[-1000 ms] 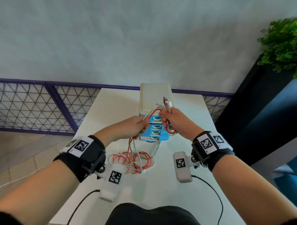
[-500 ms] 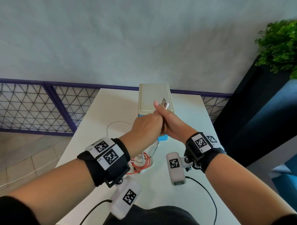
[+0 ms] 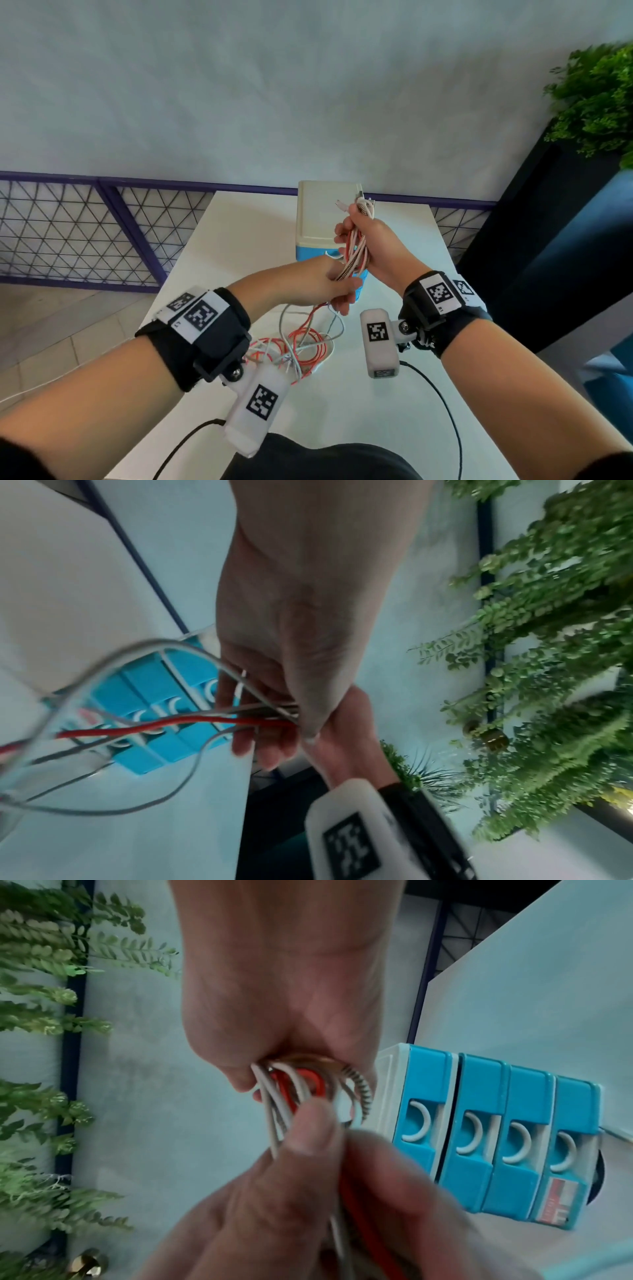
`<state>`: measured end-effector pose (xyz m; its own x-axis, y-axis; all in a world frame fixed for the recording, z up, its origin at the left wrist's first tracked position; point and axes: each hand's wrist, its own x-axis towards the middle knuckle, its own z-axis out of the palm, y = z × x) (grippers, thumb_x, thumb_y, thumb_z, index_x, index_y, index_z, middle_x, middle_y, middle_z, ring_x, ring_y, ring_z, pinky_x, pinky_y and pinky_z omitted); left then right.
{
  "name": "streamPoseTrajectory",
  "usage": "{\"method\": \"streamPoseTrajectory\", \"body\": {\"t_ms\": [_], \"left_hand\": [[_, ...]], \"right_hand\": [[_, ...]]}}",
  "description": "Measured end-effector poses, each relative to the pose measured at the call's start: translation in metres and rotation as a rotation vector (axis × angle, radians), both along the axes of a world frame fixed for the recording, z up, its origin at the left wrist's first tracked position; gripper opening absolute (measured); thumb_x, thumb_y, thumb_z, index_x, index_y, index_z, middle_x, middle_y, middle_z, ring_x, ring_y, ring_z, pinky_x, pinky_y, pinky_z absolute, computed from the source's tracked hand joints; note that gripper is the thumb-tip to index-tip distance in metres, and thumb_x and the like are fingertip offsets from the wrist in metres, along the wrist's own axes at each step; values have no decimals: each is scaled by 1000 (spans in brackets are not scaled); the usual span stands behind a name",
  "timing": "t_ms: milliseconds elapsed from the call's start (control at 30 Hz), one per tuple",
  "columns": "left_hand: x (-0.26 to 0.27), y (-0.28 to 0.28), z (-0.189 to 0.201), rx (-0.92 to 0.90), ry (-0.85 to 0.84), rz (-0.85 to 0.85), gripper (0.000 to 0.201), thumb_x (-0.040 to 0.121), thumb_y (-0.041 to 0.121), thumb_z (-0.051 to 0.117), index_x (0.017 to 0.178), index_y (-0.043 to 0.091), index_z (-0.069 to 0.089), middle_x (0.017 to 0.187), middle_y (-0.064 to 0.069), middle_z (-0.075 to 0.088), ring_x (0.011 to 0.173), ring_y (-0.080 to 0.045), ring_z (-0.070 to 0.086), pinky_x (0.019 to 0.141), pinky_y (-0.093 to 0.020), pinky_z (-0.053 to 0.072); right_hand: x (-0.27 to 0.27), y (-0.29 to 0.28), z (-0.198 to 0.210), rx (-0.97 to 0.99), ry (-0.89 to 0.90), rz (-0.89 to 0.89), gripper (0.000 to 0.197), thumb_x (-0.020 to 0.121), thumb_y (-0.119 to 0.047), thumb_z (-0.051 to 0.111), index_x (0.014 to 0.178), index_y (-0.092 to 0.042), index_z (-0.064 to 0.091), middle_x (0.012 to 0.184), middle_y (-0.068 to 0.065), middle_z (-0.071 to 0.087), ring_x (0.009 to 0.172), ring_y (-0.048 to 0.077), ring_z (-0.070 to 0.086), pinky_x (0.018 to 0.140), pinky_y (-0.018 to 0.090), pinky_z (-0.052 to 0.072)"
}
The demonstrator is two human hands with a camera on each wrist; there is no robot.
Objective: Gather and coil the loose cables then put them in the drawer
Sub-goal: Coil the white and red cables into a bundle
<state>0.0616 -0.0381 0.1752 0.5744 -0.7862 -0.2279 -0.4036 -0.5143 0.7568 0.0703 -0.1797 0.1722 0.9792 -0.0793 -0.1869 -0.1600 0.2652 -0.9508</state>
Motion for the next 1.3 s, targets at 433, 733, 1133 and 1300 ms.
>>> {"method": "streamPoseTrajectory", "body": {"t_ms": [433,733,1133,1300], "left_hand": [[1,9,-45,-305,49,121,43,96,42,43,68,10,51,42,10,41,41,-11,31,47,-19,28],[9,17,-44,-247,129,62,34,98,33,40,77,10,53,56,3,54,51,-5,51,56,-14,39],[22,39,-61,-270,159,289,26,81,39,66,69,18,57,39,6,46,36,-13,41,49,-34,50],[18,47,-47,-404,523,329,62,81,68,32,64,12,53,42,4,29,33,-7,20,37,-19,26]], "right_hand": [[-7,13,10,384,-37,-88,34,98,-39,48,74,-17,44,56,-2,48,44,13,50,47,25,47],[-3,9,10,256,-105,-280,37,100,-35,45,68,-19,36,51,-6,29,37,7,29,40,20,34],[4,0,17,353,-103,-360,30,100,-34,47,74,-19,42,51,-7,30,36,6,27,37,19,32],[5,-6,13,366,-101,-398,28,100,-30,47,76,-19,44,52,-6,31,37,6,27,38,19,33]]}}
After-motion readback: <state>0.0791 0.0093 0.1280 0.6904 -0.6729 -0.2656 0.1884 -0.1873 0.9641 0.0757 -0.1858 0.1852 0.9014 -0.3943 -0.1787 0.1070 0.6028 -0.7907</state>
